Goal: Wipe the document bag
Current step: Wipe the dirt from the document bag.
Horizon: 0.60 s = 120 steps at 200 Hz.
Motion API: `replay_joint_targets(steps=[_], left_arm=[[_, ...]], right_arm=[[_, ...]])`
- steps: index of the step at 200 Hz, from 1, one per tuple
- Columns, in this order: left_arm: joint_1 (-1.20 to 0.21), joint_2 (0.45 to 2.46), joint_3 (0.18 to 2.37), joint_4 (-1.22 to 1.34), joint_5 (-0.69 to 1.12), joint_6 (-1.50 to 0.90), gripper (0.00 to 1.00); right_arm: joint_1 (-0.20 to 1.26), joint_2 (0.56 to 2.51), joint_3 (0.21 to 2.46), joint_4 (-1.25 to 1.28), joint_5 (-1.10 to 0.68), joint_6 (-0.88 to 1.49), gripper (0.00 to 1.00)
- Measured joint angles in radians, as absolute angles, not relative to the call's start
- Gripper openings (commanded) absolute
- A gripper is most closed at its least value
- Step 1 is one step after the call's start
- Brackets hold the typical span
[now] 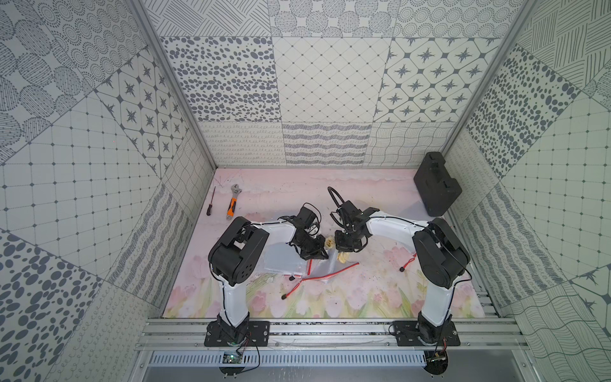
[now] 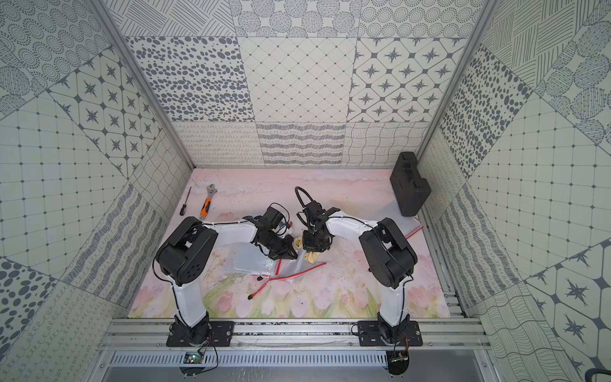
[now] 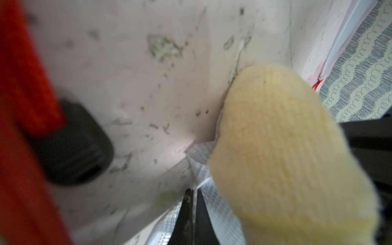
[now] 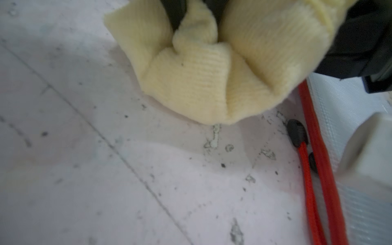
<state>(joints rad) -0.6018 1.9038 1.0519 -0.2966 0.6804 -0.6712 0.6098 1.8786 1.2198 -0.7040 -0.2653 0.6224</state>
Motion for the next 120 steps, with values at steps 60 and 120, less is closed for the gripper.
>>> replay_joint_targets(steps=[60, 120], left_arm=[[-0.593, 1.869, 1.039, -0.325, 0.621, -0.664, 0.0], [-0.555, 1.859, 1.032, -0.321, 0.583, -0.748, 0.0]], right_arm=[[0.356, 1.784, 1.327, -0.959, -0.068, 0.564, 0.0], [0.625, 1.773, 1.409, -0.929, -0.117, 0.588, 0.0]])
